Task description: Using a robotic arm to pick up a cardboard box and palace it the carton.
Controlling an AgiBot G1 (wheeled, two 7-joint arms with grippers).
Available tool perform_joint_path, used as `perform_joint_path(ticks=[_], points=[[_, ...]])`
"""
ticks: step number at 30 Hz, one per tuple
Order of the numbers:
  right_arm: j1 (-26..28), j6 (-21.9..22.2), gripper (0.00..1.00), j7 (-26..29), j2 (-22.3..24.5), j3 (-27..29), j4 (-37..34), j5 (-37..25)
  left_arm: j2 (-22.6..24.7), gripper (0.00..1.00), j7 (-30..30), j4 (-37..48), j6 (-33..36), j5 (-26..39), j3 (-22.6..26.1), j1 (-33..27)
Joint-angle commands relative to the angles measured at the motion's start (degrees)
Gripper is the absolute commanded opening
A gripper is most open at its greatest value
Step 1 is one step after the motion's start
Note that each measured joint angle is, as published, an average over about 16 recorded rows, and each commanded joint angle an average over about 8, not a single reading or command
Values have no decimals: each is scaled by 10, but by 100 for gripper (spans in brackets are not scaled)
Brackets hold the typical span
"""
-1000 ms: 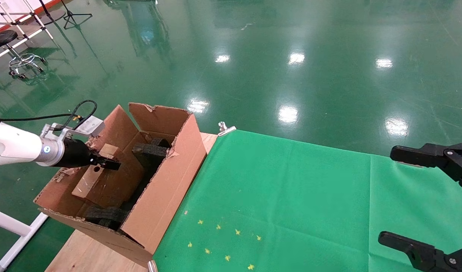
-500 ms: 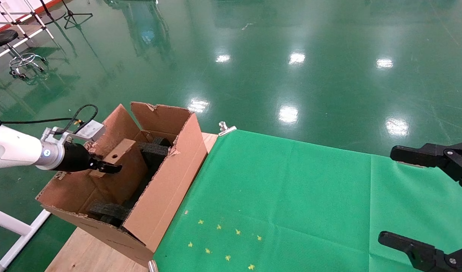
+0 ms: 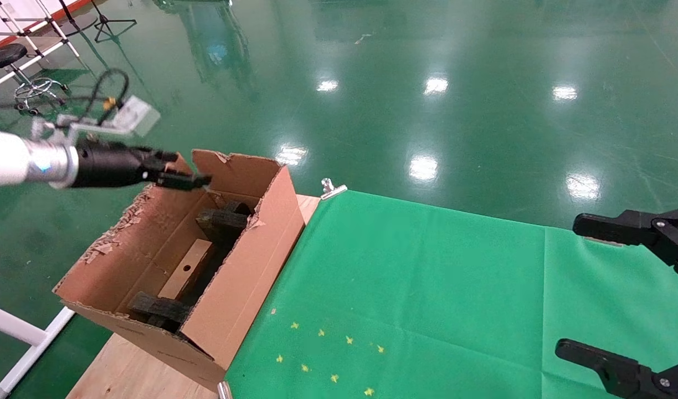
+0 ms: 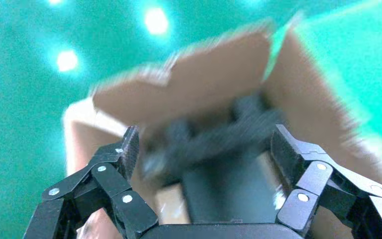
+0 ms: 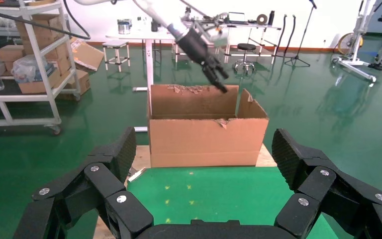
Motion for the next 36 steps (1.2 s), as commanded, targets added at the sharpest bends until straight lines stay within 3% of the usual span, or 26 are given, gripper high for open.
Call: perform_joint_path(ticks=[1, 6, 15, 36], points=[[0, 0, 100, 0, 0, 0, 0, 0, -9, 100, 15, -19, 35, -21, -12, -9], [0, 0, 100, 0, 0, 0, 0, 0, -16, 100, 29, -42, 69, -38, -22, -14], [0, 0, 100, 0, 0, 0, 0, 0, -15, 100, 21, -50, 61, -48, -22, 1], [0, 0, 100, 0, 0, 0, 0, 0, -31, 100, 16, -261, 106, -246, -61, 152]])
